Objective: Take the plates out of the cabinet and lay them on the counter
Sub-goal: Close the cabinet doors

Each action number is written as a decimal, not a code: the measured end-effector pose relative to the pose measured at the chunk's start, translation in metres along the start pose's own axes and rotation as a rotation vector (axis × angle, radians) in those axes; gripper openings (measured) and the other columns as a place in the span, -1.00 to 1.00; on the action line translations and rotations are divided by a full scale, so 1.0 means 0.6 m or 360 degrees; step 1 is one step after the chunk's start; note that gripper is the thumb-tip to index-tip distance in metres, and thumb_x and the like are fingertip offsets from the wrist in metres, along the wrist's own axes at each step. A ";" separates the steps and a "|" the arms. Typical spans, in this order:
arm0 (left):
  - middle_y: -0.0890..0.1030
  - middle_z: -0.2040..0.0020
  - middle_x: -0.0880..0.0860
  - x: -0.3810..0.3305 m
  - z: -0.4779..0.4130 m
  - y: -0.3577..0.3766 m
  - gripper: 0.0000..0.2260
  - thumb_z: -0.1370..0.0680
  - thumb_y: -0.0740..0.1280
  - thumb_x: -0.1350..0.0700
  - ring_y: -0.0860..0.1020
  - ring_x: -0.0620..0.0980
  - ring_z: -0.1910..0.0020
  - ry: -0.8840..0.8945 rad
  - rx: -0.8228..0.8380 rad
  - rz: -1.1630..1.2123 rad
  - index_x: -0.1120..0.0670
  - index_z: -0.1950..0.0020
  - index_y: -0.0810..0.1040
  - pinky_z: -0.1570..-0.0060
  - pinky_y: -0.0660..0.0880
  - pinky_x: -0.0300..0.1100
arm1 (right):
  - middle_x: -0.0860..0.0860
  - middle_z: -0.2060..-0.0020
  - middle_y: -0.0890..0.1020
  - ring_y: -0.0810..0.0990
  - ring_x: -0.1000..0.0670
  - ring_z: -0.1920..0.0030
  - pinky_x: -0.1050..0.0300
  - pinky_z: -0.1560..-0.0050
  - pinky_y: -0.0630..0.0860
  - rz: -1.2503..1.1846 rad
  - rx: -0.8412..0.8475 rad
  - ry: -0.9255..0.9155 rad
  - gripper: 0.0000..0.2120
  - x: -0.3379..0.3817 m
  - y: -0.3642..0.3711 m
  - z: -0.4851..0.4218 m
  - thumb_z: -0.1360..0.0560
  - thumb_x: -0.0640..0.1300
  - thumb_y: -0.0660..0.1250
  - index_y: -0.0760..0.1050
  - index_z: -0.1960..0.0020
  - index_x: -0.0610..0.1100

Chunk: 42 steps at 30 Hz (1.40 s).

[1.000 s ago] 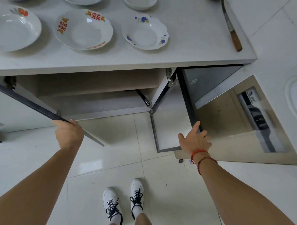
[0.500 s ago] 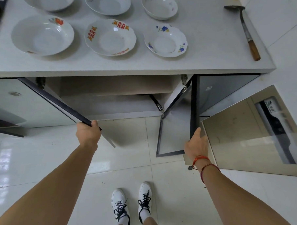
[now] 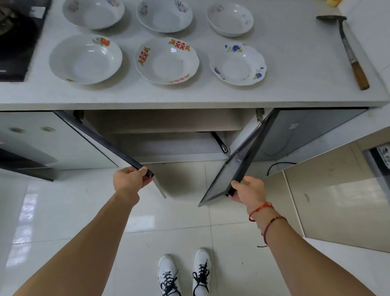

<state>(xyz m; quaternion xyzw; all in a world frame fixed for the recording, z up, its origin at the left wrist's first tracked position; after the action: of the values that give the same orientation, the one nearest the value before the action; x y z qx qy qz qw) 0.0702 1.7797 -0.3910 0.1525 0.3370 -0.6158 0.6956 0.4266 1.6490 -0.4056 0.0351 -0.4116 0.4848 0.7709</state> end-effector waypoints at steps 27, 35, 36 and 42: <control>0.70 0.16 0.21 -0.084 -0.086 0.150 -0.95 -0.53 0.39 0.29 0.71 0.08 0.19 0.0013 0.0161 0.0218 0.25 0.05 0.57 0.03 0.64 -0.09 | -0.17 0.06 0.72 0.74 -0.07 0.11 0.03 -0.02 0.66 -0.0378 0.0438 -0.0041 -0.85 0.140 0.233 -0.079 -0.51 -0.30 0.40 0.57 -0.07 -0.28; 0.69 0.19 0.22 -0.121 -0.117 0.190 -0.96 -0.53 0.38 0.32 0.70 0.04 0.22 0.0047 0.0209 0.0344 0.28 0.06 0.54 0.09 0.65 -0.17 | -0.18 0.10 0.72 0.74 -0.06 0.12 0.07 0.03 0.66 -0.0479 0.0420 -0.0060 -0.88 0.187 0.278 -0.114 -0.50 -0.30 0.42 0.58 -0.01 -0.33; 0.69 0.19 0.23 -0.126 -0.120 0.194 -0.95 -0.53 0.38 0.33 0.70 0.04 0.22 0.0054 0.0216 0.0361 0.27 0.10 0.53 0.10 0.65 -0.18 | -0.19 0.10 0.72 0.74 -0.06 0.12 0.07 0.04 0.65 -0.0505 0.0417 -0.0067 -0.91 0.192 0.283 -0.117 -0.50 -0.31 0.42 0.57 0.03 -0.33; 0.68 0.16 0.24 -0.148 -0.137 0.210 -0.99 -0.55 0.34 0.35 0.70 0.02 0.24 0.0090 0.0235 0.0430 0.29 0.05 0.53 0.24 0.64 -0.25 | -0.18 0.10 0.71 0.73 -0.08 0.09 0.07 0.01 0.63 -0.0581 0.0410 -0.0112 -0.96 0.221 0.310 -0.137 -0.51 -0.32 0.39 0.57 0.12 -0.25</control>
<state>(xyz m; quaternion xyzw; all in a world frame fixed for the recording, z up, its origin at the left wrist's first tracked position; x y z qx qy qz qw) 0.1669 1.9226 -0.4180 0.2643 0.2867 -0.5351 0.7494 0.3570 1.8793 -0.4352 0.2242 -0.3598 0.3843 0.8201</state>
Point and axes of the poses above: each hand's wrist, its own z-axis away from the middle knuckle, its own y-axis out of the palm, x = y × z, the point moved 10 cm from there along -z, towards the middle knuckle
